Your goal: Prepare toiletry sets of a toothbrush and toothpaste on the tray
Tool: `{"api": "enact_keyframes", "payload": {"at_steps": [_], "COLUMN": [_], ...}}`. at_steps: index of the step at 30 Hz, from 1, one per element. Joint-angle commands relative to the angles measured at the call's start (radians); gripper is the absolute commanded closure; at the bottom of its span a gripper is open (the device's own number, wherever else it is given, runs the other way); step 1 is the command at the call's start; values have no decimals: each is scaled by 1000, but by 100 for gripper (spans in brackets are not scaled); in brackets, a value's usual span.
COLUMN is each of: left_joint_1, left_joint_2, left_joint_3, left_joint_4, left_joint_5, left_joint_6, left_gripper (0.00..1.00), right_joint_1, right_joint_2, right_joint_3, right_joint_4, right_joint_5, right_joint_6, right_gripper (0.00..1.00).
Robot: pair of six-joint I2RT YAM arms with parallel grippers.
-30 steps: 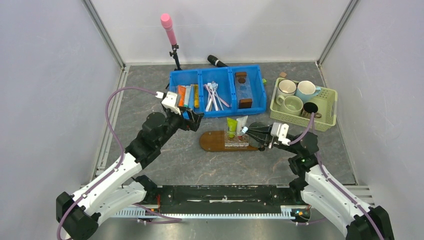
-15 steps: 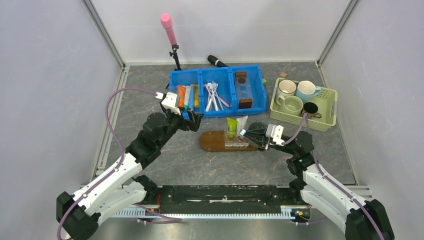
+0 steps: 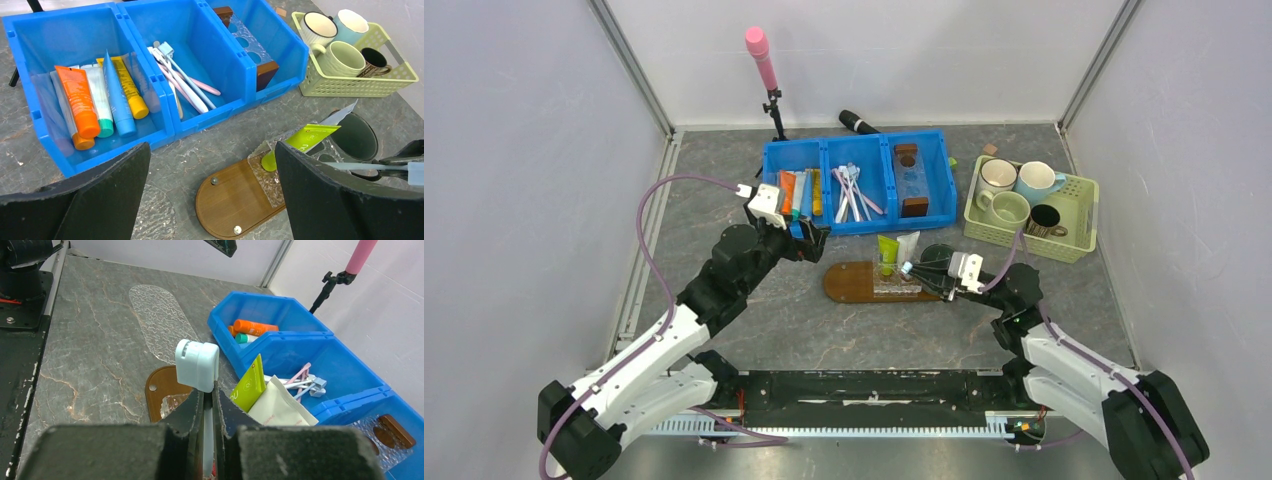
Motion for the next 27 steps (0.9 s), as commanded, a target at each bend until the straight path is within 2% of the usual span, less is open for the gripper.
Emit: {"api": "enact_keyframes", "payload": {"at_steps": [1, 17, 27], "left_joint_1": [3, 3, 3], "left_joint_2": [6, 14, 21], "left_joint_3": [4, 3, 0], "left_joint_4": [25, 30, 39], "left_joint_5": [-17, -24, -11], "left_joint_6": [21, 41, 33], "left_gripper": [0, 0, 0], "right_joint_1": [-2, -3, -5], "right_joint_2": [34, 93, 136], "right_joint_3": [-19, -45, -97], "right_joint_4": [159, 179, 313], "right_joint_5": [7, 59, 58], "right_joint_6": [9, -24, 38], "right_gripper": [90, 86, 86]}}
